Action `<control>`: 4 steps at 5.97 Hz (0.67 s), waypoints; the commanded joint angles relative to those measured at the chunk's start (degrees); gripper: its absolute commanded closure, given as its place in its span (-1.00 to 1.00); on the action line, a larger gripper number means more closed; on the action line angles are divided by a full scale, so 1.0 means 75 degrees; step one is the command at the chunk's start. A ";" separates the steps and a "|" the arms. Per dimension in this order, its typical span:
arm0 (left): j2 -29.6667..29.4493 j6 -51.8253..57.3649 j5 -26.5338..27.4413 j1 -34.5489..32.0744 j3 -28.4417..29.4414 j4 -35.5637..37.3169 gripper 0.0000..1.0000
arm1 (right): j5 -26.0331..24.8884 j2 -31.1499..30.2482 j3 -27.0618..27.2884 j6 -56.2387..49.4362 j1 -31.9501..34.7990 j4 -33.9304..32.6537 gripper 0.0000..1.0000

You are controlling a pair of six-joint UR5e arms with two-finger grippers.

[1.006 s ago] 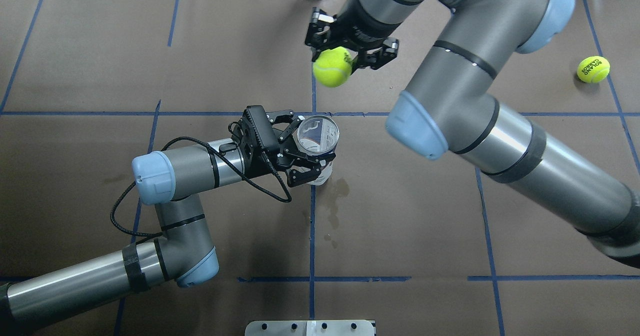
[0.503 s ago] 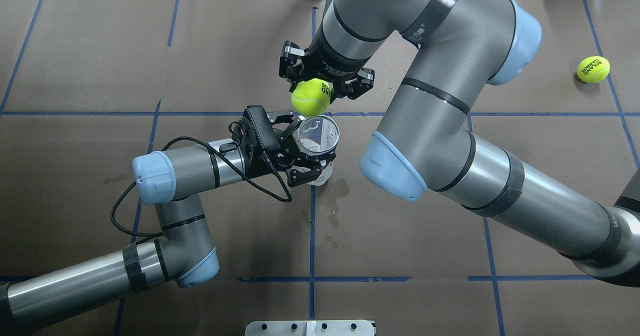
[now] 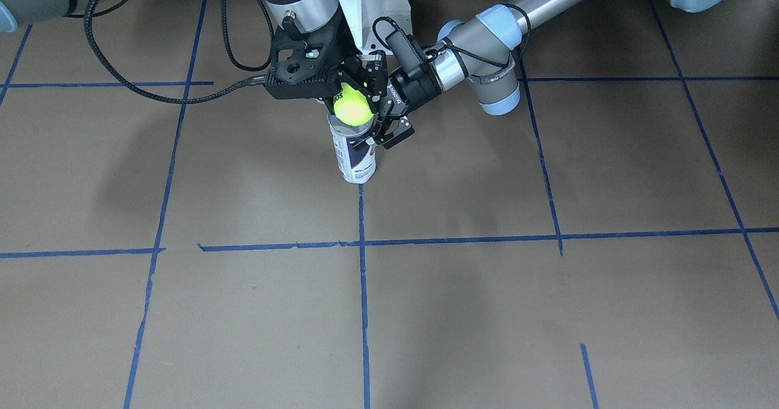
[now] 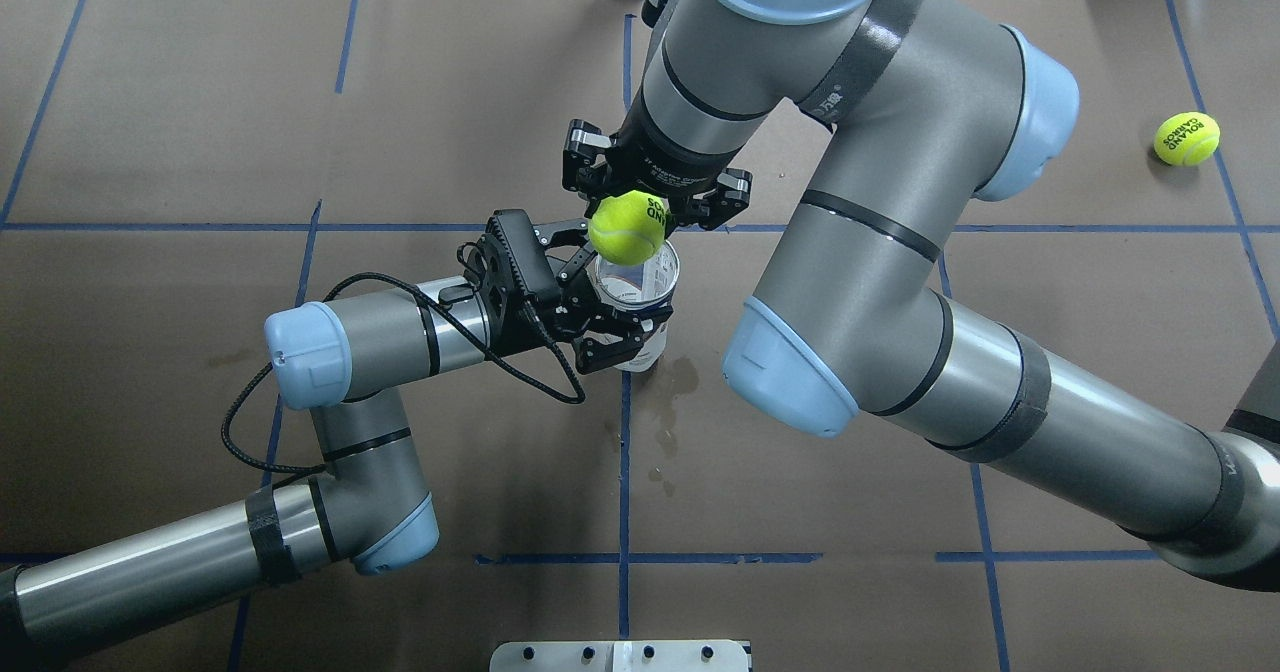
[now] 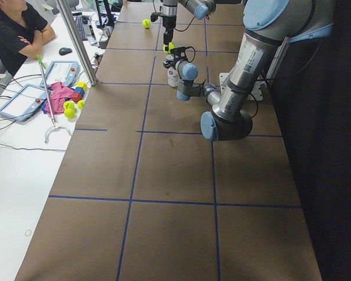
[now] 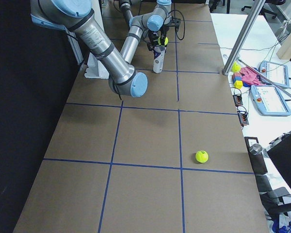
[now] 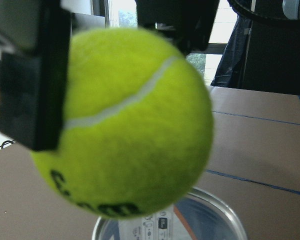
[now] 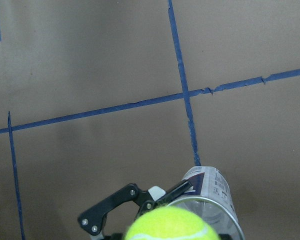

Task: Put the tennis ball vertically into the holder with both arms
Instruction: 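Lower the ball into the can and open the right gripper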

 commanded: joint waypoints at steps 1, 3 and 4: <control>-0.0003 -0.0051 0.0000 0.0000 -0.0003 0.0000 -0.56 | -0.0035 -0.0056 0.0022 0.0000 -0.0090 -0.0170 -0.62; -0.0003 -0.0051 0.0000 0.0000 -0.0003 0.0000 -0.56 | -0.0047 -0.0056 0.0022 0.0000 -0.0091 -0.0194 -0.94; -0.0003 -0.0063 0.0000 0.0000 -0.0003 0.0000 -0.56 | -0.0035 -0.0021 0.0034 0.0000 -0.0091 -0.0195 -0.95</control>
